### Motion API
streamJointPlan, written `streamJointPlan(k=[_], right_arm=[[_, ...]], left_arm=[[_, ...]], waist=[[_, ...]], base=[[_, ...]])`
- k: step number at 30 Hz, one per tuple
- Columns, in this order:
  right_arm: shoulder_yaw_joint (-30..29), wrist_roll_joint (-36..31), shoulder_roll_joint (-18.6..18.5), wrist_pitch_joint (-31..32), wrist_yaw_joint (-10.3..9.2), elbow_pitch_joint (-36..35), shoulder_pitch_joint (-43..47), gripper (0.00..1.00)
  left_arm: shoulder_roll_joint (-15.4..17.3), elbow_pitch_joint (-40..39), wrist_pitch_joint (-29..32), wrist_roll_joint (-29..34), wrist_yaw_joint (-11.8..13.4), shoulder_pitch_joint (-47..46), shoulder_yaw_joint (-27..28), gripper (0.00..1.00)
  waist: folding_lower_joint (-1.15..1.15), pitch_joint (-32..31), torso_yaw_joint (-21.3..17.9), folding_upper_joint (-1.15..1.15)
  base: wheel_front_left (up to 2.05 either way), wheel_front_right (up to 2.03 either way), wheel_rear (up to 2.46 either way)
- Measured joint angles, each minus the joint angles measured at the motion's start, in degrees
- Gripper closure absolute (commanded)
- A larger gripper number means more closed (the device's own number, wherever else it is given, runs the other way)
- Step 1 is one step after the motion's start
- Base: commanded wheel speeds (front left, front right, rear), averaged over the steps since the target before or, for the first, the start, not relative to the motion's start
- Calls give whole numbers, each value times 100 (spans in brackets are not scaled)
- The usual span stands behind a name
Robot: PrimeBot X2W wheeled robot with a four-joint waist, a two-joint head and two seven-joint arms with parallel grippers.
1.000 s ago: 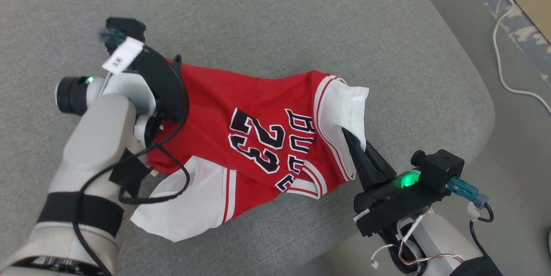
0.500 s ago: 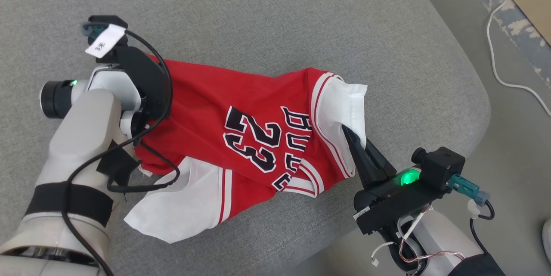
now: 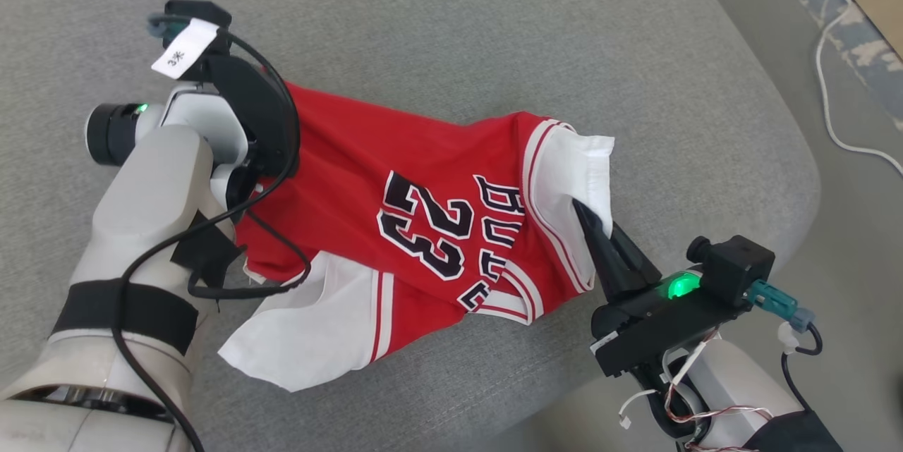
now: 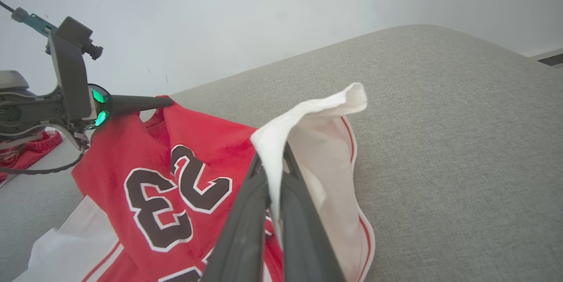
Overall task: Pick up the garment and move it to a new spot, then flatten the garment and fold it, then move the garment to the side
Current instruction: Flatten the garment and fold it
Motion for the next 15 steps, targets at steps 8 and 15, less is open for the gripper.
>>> streamJointPlan(k=[8,15], right_arm=[[-167,59,-174,0,0,9,-2,100],[-557,5,-605,0,0,-120,-91,100]], left_arm=[[-71,-76,-408,-156,-124,-114,-76,100],[-126,-322,-787,-459,-213,-133,-11,100]], waist=[[0,-131,243,0],[0,-350,554,0]], base=[[0,0,0],[0,0,0]])
